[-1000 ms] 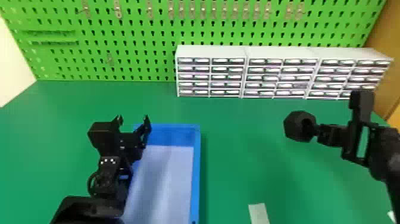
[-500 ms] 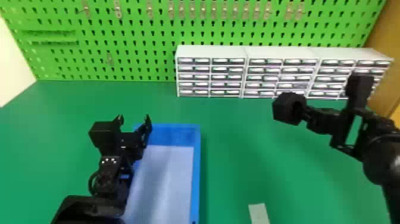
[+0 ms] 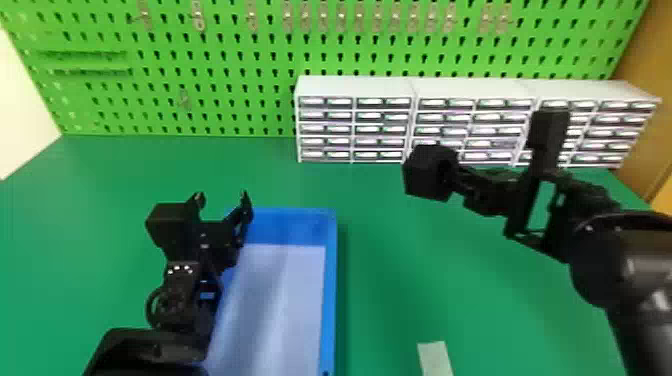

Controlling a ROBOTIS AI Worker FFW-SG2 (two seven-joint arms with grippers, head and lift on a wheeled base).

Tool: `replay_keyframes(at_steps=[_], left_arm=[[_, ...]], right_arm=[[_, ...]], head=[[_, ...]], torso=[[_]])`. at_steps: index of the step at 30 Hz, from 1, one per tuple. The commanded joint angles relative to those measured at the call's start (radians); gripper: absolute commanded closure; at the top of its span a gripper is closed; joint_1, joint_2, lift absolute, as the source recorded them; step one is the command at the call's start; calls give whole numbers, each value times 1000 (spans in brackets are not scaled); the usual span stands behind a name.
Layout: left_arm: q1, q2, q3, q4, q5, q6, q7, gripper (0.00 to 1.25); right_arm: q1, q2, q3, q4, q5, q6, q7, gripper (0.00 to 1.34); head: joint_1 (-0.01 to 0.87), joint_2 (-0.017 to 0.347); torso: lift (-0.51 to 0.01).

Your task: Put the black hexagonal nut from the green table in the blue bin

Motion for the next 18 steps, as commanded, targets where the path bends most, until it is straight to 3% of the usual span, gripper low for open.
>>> replay_keyframes(at_steps=[1, 18], left_arm=[[0, 0, 3, 0, 0, -1, 0, 512], [0, 0, 18, 0, 2, -4, 3, 512]], right_arm=[[-6, -5, 61, 0, -36, 0, -5, 1050], [-40, -28, 252, 0, -160, 2, -26, 1050]], head=[[657, 57], [657, 57]], torso=[[-95], [-95]])
